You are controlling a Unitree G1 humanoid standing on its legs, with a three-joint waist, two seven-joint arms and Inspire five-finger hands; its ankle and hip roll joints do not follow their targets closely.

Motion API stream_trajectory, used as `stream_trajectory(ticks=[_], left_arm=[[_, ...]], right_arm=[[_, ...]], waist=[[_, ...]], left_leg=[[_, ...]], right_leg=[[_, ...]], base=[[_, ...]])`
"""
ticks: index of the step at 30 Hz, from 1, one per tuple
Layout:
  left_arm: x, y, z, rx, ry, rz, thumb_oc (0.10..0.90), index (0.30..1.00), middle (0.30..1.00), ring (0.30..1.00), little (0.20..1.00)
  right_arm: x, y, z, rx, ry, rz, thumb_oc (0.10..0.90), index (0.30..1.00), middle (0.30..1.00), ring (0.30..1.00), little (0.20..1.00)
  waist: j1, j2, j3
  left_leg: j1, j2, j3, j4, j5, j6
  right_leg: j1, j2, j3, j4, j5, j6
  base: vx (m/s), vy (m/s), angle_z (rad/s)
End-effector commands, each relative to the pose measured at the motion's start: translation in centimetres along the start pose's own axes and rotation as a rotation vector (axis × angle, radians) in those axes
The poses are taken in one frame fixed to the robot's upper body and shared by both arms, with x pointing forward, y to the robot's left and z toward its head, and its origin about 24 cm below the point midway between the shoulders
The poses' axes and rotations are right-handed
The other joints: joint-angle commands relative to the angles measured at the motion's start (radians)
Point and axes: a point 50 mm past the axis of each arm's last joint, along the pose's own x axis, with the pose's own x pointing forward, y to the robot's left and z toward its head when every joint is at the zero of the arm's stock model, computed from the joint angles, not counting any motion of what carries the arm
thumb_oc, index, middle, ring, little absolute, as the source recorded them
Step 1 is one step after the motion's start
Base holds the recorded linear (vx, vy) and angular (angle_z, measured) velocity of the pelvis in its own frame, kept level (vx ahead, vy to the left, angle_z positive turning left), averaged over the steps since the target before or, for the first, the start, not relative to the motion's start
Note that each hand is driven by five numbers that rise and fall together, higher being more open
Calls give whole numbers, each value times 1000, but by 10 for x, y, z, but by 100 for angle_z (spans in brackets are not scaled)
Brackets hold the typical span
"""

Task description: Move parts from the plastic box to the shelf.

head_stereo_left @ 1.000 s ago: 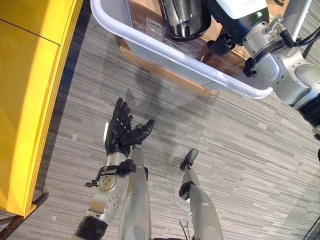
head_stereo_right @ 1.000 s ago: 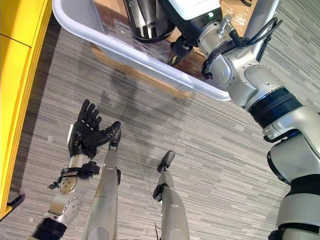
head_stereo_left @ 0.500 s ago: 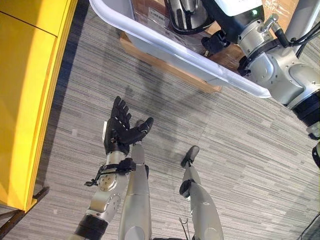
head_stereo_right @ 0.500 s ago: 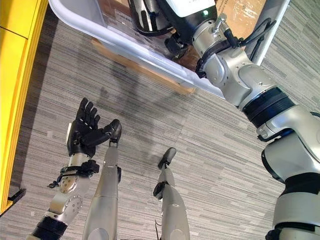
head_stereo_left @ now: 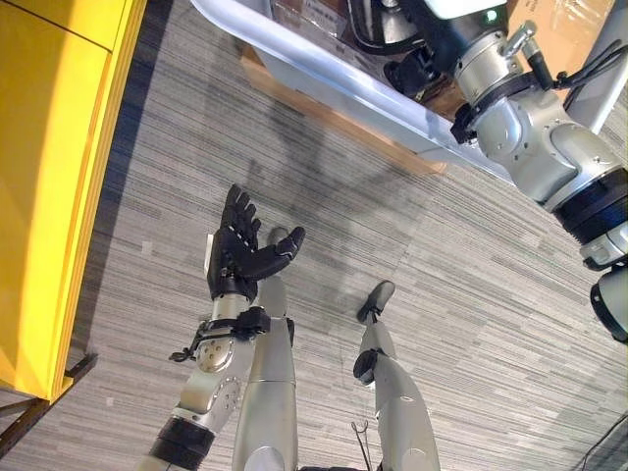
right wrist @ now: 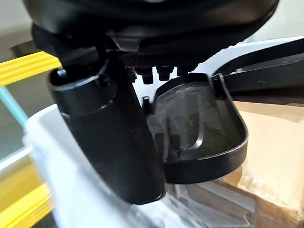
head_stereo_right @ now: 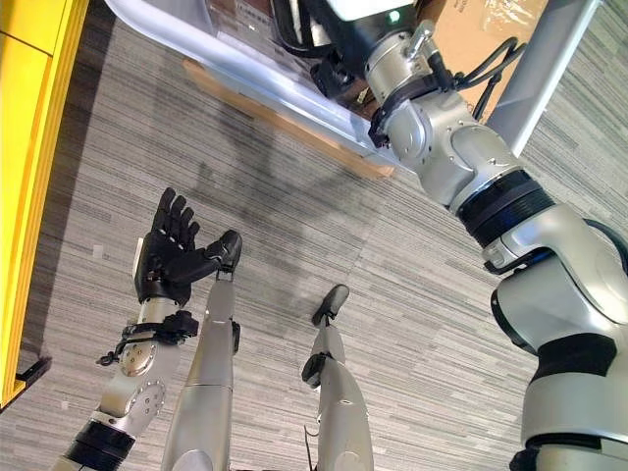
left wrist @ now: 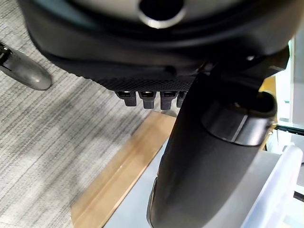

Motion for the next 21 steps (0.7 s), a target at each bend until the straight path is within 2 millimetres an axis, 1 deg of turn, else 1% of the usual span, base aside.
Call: stream_trajectory(ticks=[1,3,8,9,11,12,13,14,15,21], left_arm=[[-5,-14,36,-28,-204,-69,900,1000,1000,1000,1000],[-5,-14,36,-31,-204,-70,900,1000,1000,1000,1000],[-4,-17,36,-36,-205,-79,900,1000,1000,1000,1000],[-4,-18,35,-41,-202,-77,900,1000,1000,1000,1000],[-4,-19,35,-43,-202,-75,900,1000,1000,1000,1000],[-4,-19,35,-44,-203,-71,900,1000,1000,1000,1000],[-4,-19,35,-44,-203,-71,900,1000,1000,1000,1000],[-3,-19,35,-45,-205,-70,900,1000,1000,1000,1000],[-2,-19,35,-46,-209,-68,900,1000,1000,1000,1000],[-2,-20,34,-46,-206,-71,900,1000,1000,1000,1000]], right_arm=[[20,-56,1,-33,-29,-227,900,1000,1000,1000,1000],[20,-56,-1,-30,-16,-231,900,1000,1000,1000,1000],[21,-47,-8,-10,43,-218,900,1000,1000,1000,1000],[20,-42,-17,-18,96,-209,900,1000,1000,1000,1000],[20,-39,-20,-18,113,-202,900,1000,1000,1000,1000],[17,-33,-27,-19,151,-187,900,1000,1000,1000,1000],[17,-33,-27,-19,150,-187,900,1000,1000,1000,1000],[15,-26,-33,-16,187,-160,463,388,388,388,388],[14,-22,-35,-9,204,-148,400,300,300,300,300],[7,-13,-35,-11,193,-131,400,300,300,300,300]], waist=[[4,-6,1],[3,-4,1],[1,7,1],[0,15,1],[-1,18,1],[0,23,1],[0,23,1],[-1,28,1],[-1,31,1],[-7,34,1]], left_leg=[[-21,0,58,104,-120,13],[-32,-1,56,108,-121,14],[-77,-5,53,117,-121,16],[-98,-6,51,118,-119,18],[-103,-5,50,118,-119,18],[-111,-5,49,118,-118,20],[-112,-5,49,119,-118,20],[-122,-4,49,127,-119,21],[-128,-4,50,132,-119,22],[-109,1,55,135,-123,25]], right_leg=[[45,-23,85,83,-69,23],[36,-23,85,87,-69,23],[-13,-25,86,103,-73,20],[-40,-27,88,115,-76,18],[-48,-27,87,119,-77,18],[-62,-28,87,127,-80,17],[-63,-28,88,127,-80,17],[-78,-28,90,140,-85,16],[-88,-28,92,149,-89,14],[-83,-29,95,166,-96,13]], base=[[0,0,0],[3,10,4],[0,10,3],[-2,35,4],[0,12,2],[0,0,0],[0,0,0],[0,0,0],[0,0,0],[0,0,0]])
